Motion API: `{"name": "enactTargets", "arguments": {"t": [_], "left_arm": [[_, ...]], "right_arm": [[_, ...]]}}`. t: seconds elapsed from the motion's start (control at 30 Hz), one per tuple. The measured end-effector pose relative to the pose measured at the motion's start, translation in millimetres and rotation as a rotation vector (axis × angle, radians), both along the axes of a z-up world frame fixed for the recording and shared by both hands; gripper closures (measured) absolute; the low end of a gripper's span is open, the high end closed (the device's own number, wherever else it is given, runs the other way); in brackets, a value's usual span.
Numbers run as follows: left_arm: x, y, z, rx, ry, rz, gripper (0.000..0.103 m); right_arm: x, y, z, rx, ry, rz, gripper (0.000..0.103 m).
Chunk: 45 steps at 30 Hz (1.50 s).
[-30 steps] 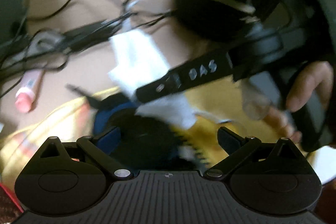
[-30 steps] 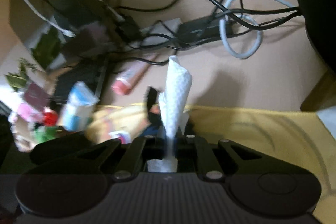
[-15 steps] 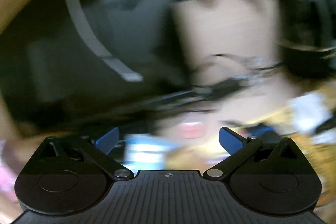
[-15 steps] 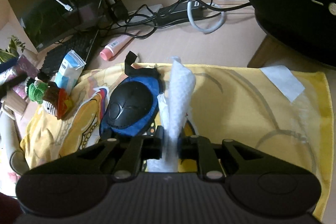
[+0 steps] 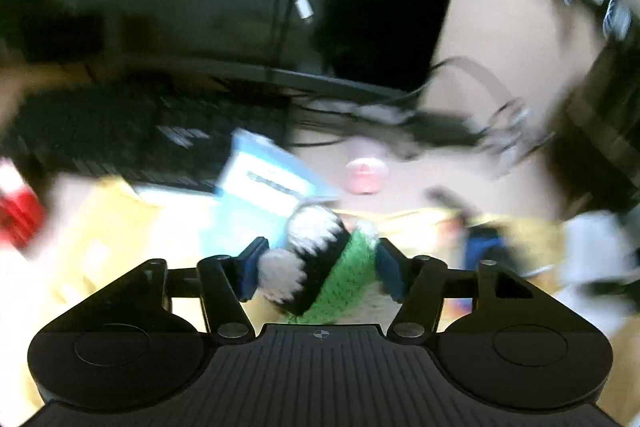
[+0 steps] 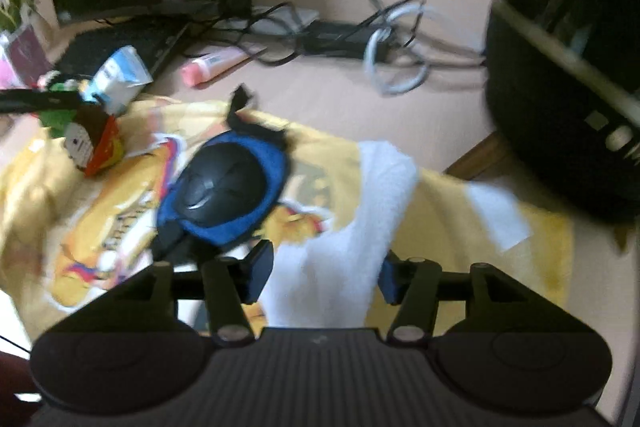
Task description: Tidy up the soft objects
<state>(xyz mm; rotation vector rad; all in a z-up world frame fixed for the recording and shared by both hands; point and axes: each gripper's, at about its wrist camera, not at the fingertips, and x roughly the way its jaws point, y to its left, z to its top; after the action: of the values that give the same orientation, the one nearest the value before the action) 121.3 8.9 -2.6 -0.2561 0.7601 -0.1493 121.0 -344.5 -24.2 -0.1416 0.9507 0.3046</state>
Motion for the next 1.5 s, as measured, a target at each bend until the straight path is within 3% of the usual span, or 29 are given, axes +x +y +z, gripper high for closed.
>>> {"name": "enactTargets", "arguments": {"t": [0.03,0.13,0.2,0.37,0.47,0.57,0.63,0.7,0.77,0.83,0.9,1.0,1.1,1.13,1.17,1.3,1.4,1.5], "left_arm": [[-3.4,0.1,1.3,-0.061,0.003,-0.01,0.047],[-8.1,-11.1,-3.6,-0.136,0.031,-0.052,0.044],[-12.1,-24.5,-11.1,-0.099,0.071,-0.118,0.04],[-36.2,-49.5,-26.8,0.048,0.174,-0.273,0.009],[-43.5,-49.8,-38.9,0.101,0.229,-0.316,0.009],[-44.5,-40.5,-34.0,0.086,0.21,-0.301,0.007],[-39.4,-31.4,-21.9,0.067,0.154,-0.269,0.005],[-26.8,-19.0,-8.0,0.055,0.076,-0.183,0.003],[-10.3,-5.6,1.5,0.06,-0.002,-0.069,0.0],[12.9,6.5,1.8,0.115,-0.058,0.049,0.0],[43.7,15.5,-9.0,0.212,-0.06,0.131,0.0],[87.1,21.4,-38.6,0.288,0.066,0.108,0.0],[91.7,20.5,-53.5,0.297,0.102,0.068,0.004],[85.2,22.5,-51.9,0.276,0.098,0.063,0.042],[77.9,25.2,-48.7,0.256,0.103,0.063,0.051],[29.5,36.6,-18.4,0.21,0.105,0.029,0.051],[-6.0,38.2,-1.8,0.215,0.126,-0.005,0.048],[-22.7,34.5,-8.0,0.204,0.162,-0.011,0.031]], "right_arm": [[0.4,-1.4,2.8,-0.011,-0.017,-0.009,0.041],[8.0,-6.3,7.5,0.03,-0.026,-0.041,0.038],[12.9,-5.6,9.9,0.065,-0.033,-0.061,0.039],[14.1,13.2,16.1,0.076,-0.046,0.017,0.032],[15.2,18.8,8.2,0.139,0.052,0.085,0.032],[16.1,12.1,6.5,0.233,0.104,0.063,0.032],[15.2,11.7,9.0,0.182,0.071,0.015,0.032],[13.7,14.2,10.0,0.132,0.04,-0.01,0.032],[13.6,14.7,9.2,0.155,0.052,-0.026,0.032],[12.2,19.5,7.9,0.175,0.058,-0.042,0.032],[10.2,26.0,6.1,0.186,0.061,-0.052,0.032],[5.6,36.7,5.0,0.2,0.081,-0.033,0.032],[0.8,39.3,7.0,0.159,0.067,-0.012,0.032],[0.7,36.7,8.0,0.147,0.056,-0.018,0.032],[0.5,34.1,9.0,0.136,0.045,-0.025,0.033],[9.6,20.9,13.5,0.23,0.034,-0.076,0.036],[25.1,27.9,9.0,0.301,0.052,-0.081,0.032],[43.0,50.8,-6.4,0.309,0.065,-0.069,0.028]]}}
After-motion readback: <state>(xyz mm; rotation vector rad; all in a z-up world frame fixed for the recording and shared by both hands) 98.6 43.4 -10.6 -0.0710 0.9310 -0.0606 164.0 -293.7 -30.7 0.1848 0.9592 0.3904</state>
